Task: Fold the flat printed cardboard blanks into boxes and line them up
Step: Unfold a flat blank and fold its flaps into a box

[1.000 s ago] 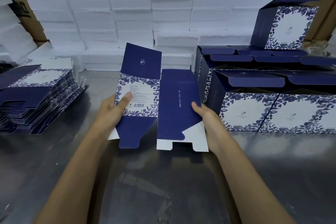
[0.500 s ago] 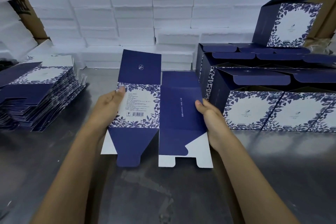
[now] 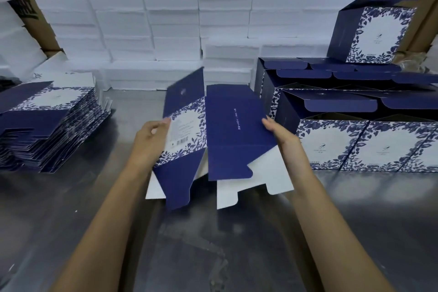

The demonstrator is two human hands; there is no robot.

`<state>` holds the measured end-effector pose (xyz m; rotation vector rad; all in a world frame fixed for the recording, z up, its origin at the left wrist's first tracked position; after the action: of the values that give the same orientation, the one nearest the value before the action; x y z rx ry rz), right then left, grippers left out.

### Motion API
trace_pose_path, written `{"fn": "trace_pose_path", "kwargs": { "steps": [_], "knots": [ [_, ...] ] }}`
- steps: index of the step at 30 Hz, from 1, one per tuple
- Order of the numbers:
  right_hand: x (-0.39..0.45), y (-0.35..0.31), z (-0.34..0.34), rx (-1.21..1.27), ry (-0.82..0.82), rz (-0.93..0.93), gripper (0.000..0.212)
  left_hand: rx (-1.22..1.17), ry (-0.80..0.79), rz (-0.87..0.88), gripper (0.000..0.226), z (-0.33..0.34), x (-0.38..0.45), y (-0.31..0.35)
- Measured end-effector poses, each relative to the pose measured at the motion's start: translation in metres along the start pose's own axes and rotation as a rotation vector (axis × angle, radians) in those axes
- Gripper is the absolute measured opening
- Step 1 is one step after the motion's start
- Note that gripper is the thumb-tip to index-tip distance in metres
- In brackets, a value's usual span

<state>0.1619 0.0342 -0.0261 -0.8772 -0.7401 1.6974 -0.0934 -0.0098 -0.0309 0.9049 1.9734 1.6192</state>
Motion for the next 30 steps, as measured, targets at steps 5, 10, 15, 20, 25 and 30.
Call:
{"fn": "trace_pose_path", "kwargs": {
  "steps": [5, 10, 15, 20, 25, 30],
  "knots": [
    [-0.009, -0.001, 0.003, 0.025, -0.05, -0.067, 0.03, 0.159, -0.215, 0.352, 0.065, 0.016, -0.01, 0.004],
    [-0.011, 0.001, 0.0, 0.2, -0.149, -0.03, 0.049, -0.136, -0.729, 0.245, 0.096, 0.006, -0.018, 0.019],
    [-0.006, 0.009, -0.002, -0.029, -0.29, -0.123, 0.064, -0.167, -0.764, 0.279, 0.099, 0.012, -0.028, 0.021],
    [-0.005, 0.011, -0.003, -0.356, -0.308, -0.237, 0.079, -0.235, -0.596, 0.342, 0.078, 0.025, -0.029, 0.022],
    [-0.005, 0.015, -0.003, -0.532, -0.256, -0.323, 0.085, -0.274, -0.505, 0.317, 0.072, 0.03, -0.028, 0.02],
    [-0.004, 0.019, -0.003, -0.797, -0.073, -0.394, 0.085, -0.329, -0.463, 0.302, 0.059, 0.031, -0.03, 0.021]
  ]
}}
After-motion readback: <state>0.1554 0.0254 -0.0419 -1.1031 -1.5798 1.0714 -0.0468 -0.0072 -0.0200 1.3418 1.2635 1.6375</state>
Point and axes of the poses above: each hand's wrist, its own x-axis towards the middle knuckle, its own z-axis out of the palm, y = z × x, the point moved 1 cm from there along x, towards the middle knuckle, and after that the axes turned 11 degrees about y, right-handed, at the moved point
